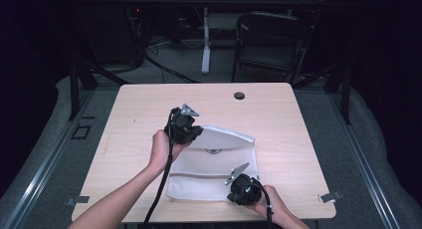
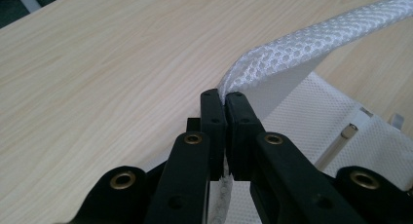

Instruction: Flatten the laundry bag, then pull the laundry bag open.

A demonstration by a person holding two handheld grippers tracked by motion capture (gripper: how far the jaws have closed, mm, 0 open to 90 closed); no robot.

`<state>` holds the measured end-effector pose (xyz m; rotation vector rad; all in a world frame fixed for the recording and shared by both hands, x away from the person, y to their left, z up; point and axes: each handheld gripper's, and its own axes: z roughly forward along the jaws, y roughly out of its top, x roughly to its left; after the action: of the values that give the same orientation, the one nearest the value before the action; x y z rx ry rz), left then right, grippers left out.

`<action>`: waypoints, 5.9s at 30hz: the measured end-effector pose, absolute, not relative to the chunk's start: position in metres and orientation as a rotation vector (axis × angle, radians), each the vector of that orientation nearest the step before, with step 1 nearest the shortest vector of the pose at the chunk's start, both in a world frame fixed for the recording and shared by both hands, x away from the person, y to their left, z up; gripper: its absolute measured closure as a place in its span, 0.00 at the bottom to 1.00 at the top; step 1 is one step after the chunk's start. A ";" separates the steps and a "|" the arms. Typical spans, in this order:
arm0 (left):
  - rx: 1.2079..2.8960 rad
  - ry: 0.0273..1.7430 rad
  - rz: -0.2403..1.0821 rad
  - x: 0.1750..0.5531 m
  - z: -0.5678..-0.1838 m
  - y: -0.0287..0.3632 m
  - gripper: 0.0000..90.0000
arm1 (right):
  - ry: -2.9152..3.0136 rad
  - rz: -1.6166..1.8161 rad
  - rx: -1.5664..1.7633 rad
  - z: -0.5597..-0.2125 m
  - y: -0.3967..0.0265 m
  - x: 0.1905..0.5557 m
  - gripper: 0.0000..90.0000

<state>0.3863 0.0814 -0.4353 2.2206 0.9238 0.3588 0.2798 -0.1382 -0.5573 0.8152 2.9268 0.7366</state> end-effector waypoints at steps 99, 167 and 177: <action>2.143 1.202 0.421 0.495 -0.501 0.074 0.42 | 3.032 0.762 0.752 -0.559 -0.136 0.280 1.00; 2.241 0.669 0.168 0.357 -0.515 0.061 0.16 | 2.693 0.852 1.132 -0.525 -0.223 0.306 0.85; 2.272 0.600 0.133 0.349 -0.521 0.043 0.18 | 2.730 0.814 1.132 -0.534 -0.216 0.306 1.00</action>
<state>0.3491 0.0434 -0.5210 2.2716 0.5997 0.1328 0.3064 -0.2164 -0.5339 1.1323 2.7304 0.8138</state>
